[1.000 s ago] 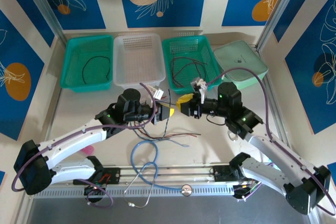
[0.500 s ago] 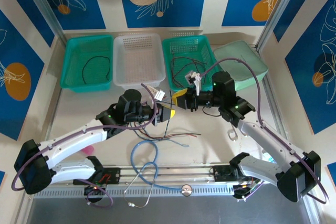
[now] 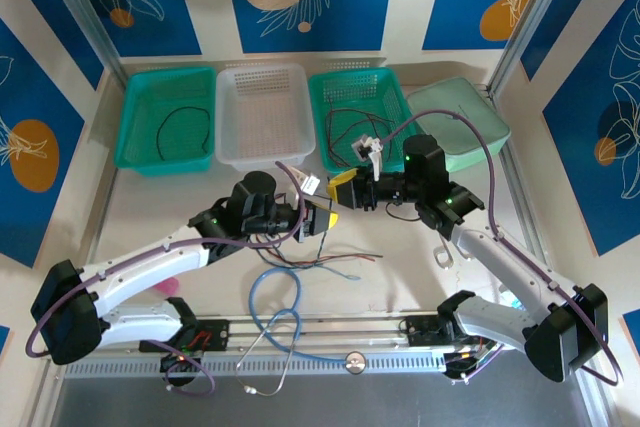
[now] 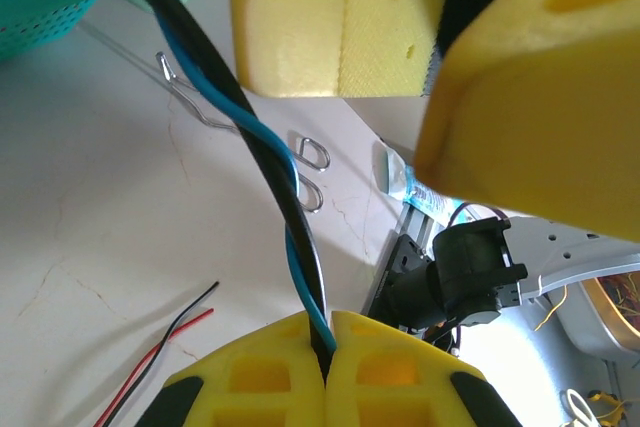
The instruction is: Untangle the cables
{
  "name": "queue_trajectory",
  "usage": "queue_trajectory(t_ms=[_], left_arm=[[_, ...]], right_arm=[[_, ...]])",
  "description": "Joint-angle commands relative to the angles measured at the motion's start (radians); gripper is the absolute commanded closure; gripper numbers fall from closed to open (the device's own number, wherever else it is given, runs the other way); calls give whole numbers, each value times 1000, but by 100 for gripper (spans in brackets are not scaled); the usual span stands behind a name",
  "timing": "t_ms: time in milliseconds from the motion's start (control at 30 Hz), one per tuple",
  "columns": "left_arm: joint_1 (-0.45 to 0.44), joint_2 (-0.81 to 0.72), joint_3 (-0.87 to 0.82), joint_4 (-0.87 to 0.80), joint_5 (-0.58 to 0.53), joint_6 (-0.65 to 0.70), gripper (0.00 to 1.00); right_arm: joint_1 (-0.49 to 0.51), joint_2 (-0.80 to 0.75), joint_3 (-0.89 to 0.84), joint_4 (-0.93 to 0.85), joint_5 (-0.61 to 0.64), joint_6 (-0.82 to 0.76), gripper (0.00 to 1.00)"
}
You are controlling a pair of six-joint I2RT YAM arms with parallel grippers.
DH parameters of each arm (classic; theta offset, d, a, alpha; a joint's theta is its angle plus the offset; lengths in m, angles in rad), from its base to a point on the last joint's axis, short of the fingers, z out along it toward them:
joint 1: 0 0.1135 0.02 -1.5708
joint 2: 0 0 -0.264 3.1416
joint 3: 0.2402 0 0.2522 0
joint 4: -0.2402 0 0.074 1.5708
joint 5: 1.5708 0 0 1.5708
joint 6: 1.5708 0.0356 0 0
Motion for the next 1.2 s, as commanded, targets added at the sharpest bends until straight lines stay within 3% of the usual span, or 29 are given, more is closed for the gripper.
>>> queue_trajectory(t_ms=[0, 400, 700, 1000, 1167], left_arm=[[-13, 6, 39, 34, 14, 2, 100], [-13, 15, 46, 31, 15, 2, 100], [-15, 25, 50, 35, 20, 1, 100], [-18, 20, 49, 29, 16, 2, 100], [-18, 27, 49, 34, 19, 1, 100]], right_arm=[[-9, -17, -5, -12, 7, 2, 68], [-12, -65, -61, -44, 22, -5, 70], [-14, -64, -70, -21, -2, -3, 87], [-16, -38, -64, -9, 3, -2, 78], [-16, -25, -60, -4, -18, 2, 85]])
